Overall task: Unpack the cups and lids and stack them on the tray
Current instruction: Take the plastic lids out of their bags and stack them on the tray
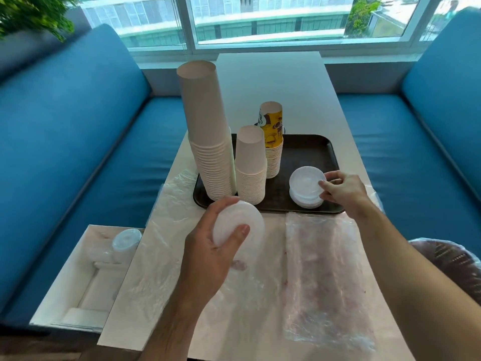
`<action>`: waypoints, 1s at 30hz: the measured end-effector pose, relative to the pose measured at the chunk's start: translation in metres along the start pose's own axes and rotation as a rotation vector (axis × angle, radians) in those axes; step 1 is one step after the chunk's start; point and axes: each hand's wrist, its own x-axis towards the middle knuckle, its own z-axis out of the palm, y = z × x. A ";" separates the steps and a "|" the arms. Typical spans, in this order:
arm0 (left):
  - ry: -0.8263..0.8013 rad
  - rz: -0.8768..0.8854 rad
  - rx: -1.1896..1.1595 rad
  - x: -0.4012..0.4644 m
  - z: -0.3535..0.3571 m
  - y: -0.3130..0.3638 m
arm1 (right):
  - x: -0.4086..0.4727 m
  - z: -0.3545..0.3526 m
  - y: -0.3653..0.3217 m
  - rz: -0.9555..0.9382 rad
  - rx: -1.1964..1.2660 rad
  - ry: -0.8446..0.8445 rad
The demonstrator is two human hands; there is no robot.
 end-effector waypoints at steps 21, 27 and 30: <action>0.019 -0.011 0.035 0.009 -0.005 -0.004 | -0.013 0.025 0.005 -0.366 -0.793 -0.093; 0.019 -0.003 0.044 0.009 -0.002 -0.006 | -0.021 0.033 0.012 -0.435 -0.853 -0.037; 0.017 0.006 0.048 0.009 0.000 -0.007 | -0.025 0.035 0.012 -0.442 -0.863 -0.014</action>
